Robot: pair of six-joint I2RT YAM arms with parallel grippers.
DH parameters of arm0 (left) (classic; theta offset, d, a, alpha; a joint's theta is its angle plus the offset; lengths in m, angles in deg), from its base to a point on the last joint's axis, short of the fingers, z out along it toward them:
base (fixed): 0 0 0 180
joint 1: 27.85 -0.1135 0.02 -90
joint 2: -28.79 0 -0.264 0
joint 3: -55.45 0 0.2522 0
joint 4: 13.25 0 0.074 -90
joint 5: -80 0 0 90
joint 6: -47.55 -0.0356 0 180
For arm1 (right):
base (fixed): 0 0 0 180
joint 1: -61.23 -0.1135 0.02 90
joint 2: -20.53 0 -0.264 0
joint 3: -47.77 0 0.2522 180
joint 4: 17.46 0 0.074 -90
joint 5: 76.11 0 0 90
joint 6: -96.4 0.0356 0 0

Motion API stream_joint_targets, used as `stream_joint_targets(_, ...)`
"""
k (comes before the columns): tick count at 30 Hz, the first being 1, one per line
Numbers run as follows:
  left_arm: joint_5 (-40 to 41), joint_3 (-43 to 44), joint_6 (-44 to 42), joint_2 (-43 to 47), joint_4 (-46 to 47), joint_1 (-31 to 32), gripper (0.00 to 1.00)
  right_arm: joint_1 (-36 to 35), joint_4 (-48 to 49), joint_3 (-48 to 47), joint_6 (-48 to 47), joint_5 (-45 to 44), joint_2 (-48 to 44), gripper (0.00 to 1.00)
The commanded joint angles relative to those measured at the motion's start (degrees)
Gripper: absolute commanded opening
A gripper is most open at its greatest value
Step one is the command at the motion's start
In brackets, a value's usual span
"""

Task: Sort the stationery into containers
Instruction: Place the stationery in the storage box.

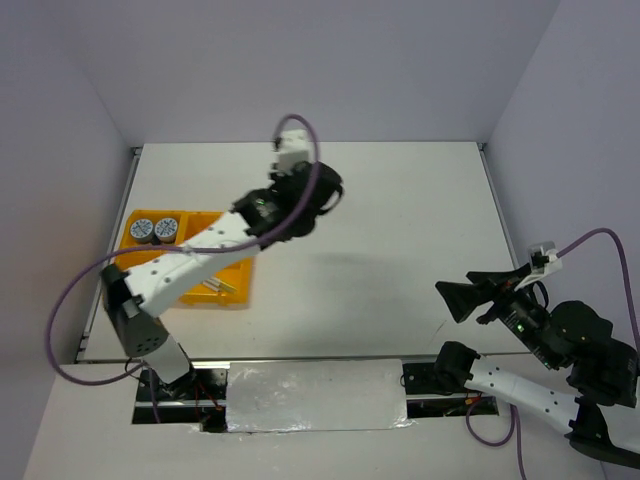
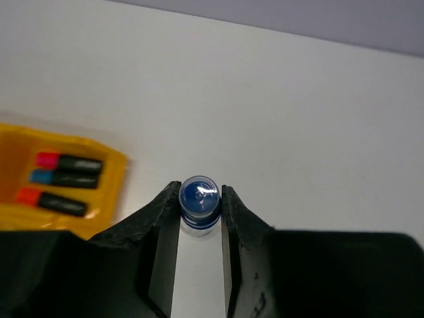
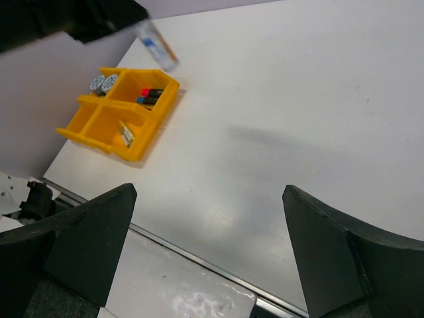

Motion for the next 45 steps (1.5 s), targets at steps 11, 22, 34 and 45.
stream_joint_targets(11,-10.32,-26.27,8.73,31.75,-16.04,-52.21,0.0,-0.12,12.44,1.84,-4.34,6.36,9.29,1.0)
stream_joint_targets(22,-11.81,-30.75,7.16,26.74,-14.72,-65.93,0.02,-0.12,18.68,5.35,-3.03,11.01,10.27,1.0)
stream_joint_targets(34,-14.81,-36.83,10.21,23.49,-11.1,-69.72,0.11,-0.12,19.48,5.0,-3.99,12.86,13.52,1.0)
stream_joint_targets(45,-22.72,-41.04,11.01,23.32,-7.24,-73.58,0.18,-0.12,20.71,4.56,-4.34,14.71,16.77,1.0)
